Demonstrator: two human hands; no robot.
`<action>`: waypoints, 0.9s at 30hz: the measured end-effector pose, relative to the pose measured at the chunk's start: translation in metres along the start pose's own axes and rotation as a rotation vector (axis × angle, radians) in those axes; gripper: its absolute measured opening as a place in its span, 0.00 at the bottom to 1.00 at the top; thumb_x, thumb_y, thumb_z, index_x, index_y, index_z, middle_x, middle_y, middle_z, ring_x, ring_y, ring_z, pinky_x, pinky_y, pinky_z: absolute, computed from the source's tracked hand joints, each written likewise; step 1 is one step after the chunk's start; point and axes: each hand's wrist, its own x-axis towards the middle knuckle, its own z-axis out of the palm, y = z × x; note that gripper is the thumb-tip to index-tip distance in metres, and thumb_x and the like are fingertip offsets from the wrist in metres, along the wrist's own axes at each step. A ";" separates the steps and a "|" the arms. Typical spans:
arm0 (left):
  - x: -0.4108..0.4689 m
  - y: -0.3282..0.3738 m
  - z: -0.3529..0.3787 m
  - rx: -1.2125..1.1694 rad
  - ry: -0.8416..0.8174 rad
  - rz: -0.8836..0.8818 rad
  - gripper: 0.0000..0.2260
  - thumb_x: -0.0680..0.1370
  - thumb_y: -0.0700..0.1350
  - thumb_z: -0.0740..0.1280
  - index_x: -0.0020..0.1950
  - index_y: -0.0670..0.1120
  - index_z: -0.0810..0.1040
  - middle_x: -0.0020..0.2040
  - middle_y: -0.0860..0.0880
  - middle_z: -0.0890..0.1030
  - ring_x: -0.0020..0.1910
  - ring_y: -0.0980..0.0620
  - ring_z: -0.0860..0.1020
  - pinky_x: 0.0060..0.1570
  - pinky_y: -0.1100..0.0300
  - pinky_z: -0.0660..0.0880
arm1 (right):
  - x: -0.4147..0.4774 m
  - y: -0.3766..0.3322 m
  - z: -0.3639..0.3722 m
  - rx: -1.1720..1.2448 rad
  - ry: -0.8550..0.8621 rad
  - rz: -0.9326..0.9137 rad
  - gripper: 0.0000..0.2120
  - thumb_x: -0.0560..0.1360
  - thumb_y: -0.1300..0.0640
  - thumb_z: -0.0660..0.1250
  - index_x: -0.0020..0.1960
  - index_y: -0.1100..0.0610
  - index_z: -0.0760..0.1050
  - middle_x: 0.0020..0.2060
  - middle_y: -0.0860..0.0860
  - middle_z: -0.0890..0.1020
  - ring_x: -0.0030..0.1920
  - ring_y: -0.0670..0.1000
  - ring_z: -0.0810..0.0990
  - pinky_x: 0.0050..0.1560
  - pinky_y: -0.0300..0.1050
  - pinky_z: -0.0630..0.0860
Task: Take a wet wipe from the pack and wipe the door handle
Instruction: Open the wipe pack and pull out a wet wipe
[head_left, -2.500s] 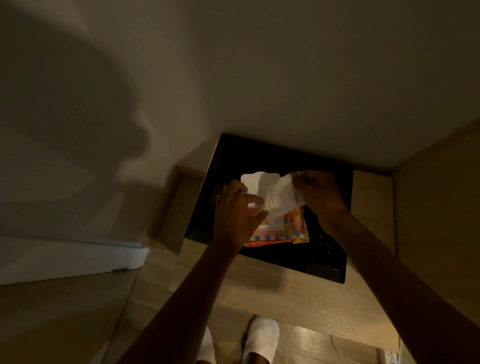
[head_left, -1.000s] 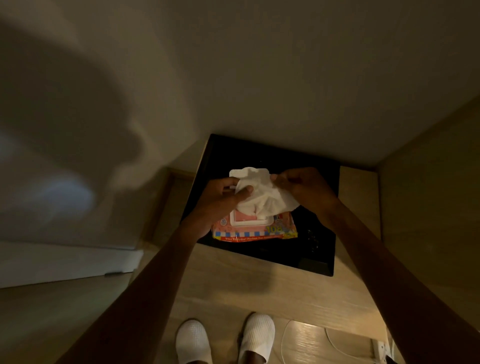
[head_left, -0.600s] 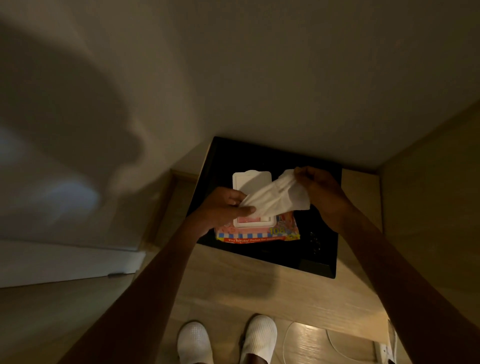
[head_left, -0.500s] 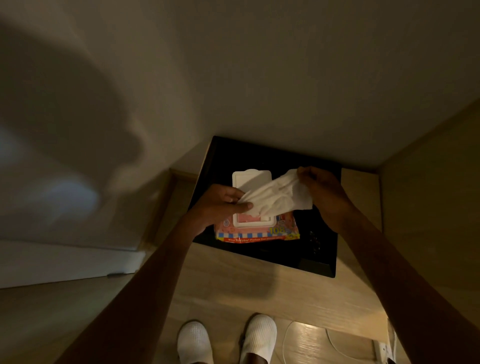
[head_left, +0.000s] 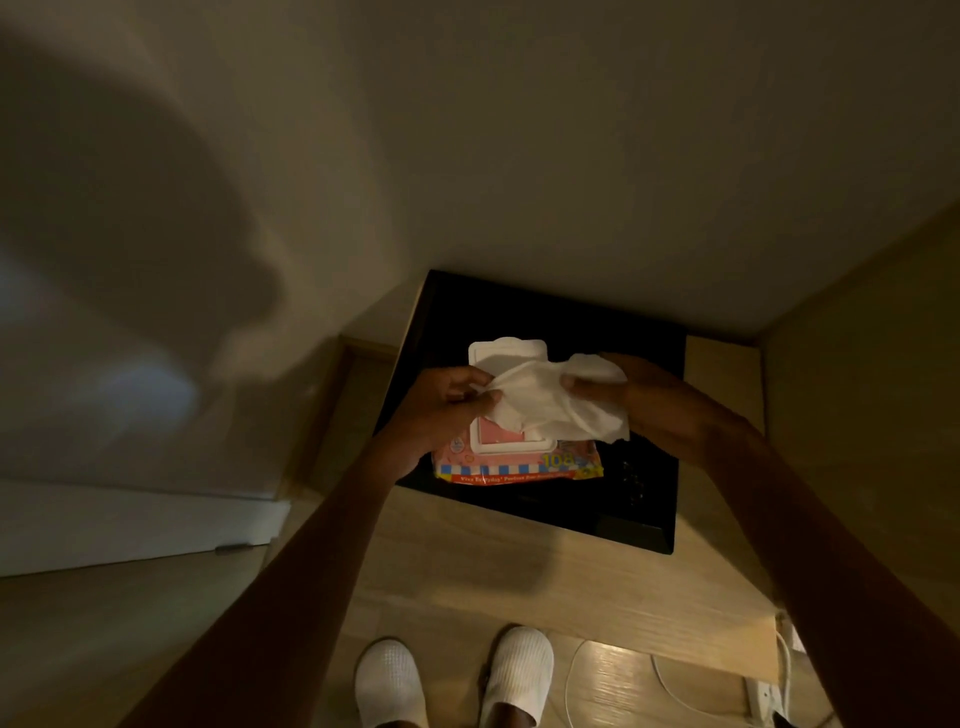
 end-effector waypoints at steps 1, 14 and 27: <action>0.000 -0.001 0.002 -0.006 -0.003 0.004 0.08 0.77 0.44 0.70 0.54 0.46 0.80 0.46 0.52 0.83 0.38 0.64 0.83 0.32 0.71 0.76 | 0.000 0.000 0.002 -0.020 -0.038 0.007 0.11 0.68 0.50 0.74 0.49 0.46 0.77 0.46 0.48 0.83 0.43 0.45 0.83 0.40 0.41 0.80; 0.004 -0.015 0.007 0.181 0.021 0.162 0.08 0.76 0.42 0.70 0.53 0.40 0.83 0.47 0.45 0.85 0.45 0.54 0.83 0.41 0.66 0.80 | 0.010 0.001 -0.019 -0.113 0.122 0.000 0.10 0.76 0.48 0.66 0.47 0.52 0.81 0.40 0.50 0.84 0.40 0.46 0.82 0.42 0.40 0.76; 0.002 -0.021 0.013 0.227 0.056 0.218 0.04 0.76 0.39 0.71 0.48 0.40 0.84 0.41 0.45 0.84 0.40 0.53 0.83 0.40 0.59 0.78 | -0.002 -0.031 -0.038 -0.172 0.346 -0.257 0.10 0.77 0.66 0.63 0.51 0.54 0.79 0.47 0.53 0.82 0.43 0.44 0.78 0.45 0.35 0.74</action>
